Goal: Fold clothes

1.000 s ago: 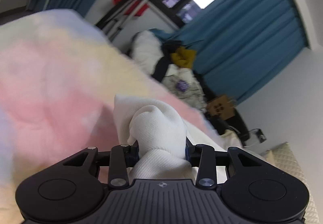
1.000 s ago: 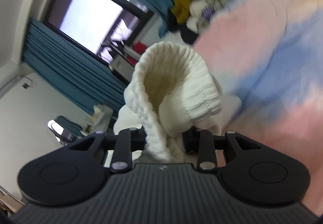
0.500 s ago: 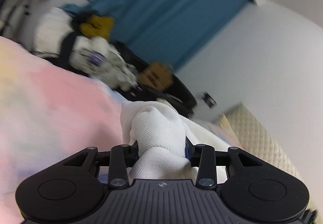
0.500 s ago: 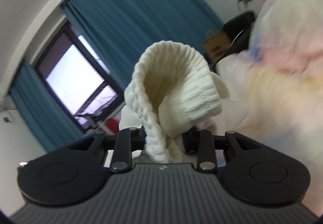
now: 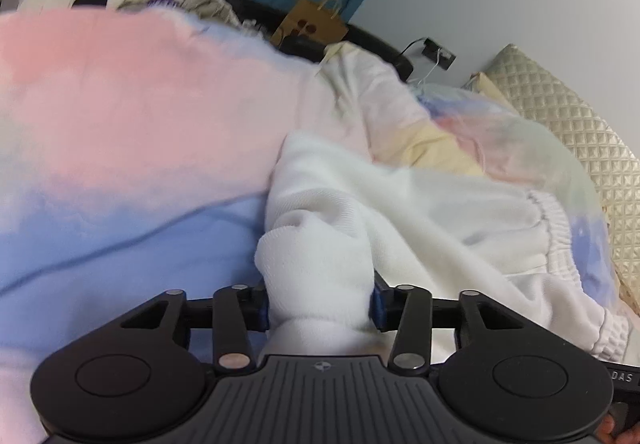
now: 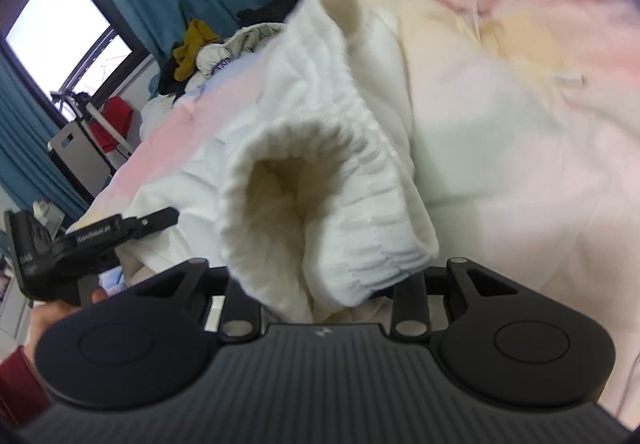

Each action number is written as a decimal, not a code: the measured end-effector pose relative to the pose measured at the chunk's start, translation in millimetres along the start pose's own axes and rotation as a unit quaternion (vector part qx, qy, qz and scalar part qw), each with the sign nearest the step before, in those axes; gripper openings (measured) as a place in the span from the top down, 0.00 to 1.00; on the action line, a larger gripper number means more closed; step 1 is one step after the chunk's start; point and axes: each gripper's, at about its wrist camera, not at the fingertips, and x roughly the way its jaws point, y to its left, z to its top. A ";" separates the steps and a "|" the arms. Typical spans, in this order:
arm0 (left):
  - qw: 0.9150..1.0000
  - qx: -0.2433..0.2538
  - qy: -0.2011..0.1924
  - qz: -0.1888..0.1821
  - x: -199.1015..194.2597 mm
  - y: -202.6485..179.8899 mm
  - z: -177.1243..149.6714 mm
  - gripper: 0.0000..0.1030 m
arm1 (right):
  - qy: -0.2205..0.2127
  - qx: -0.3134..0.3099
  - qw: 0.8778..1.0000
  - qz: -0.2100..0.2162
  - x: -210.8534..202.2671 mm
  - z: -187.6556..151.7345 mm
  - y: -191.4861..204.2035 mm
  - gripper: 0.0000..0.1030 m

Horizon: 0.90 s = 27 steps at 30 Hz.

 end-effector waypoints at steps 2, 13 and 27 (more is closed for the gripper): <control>1.000 0.001 0.003 -0.001 4.1 3.1 2.2 0.52 | -0.004 0.021 1.000 -0.003 -2.2 -8.5 -0.8 0.66; 0.995 0.092 0.010 0.046 -95.9 -29.5 23.0 0.19 | 0.017 0.014 0.995 -0.099 -61.9 -22.0 41.0 0.44; 0.975 0.192 -0.091 0.065 -285.7 -103.5 25.5 0.00 | -0.090 -0.098 0.982 -0.136 -196.1 -51.2 172.2 0.44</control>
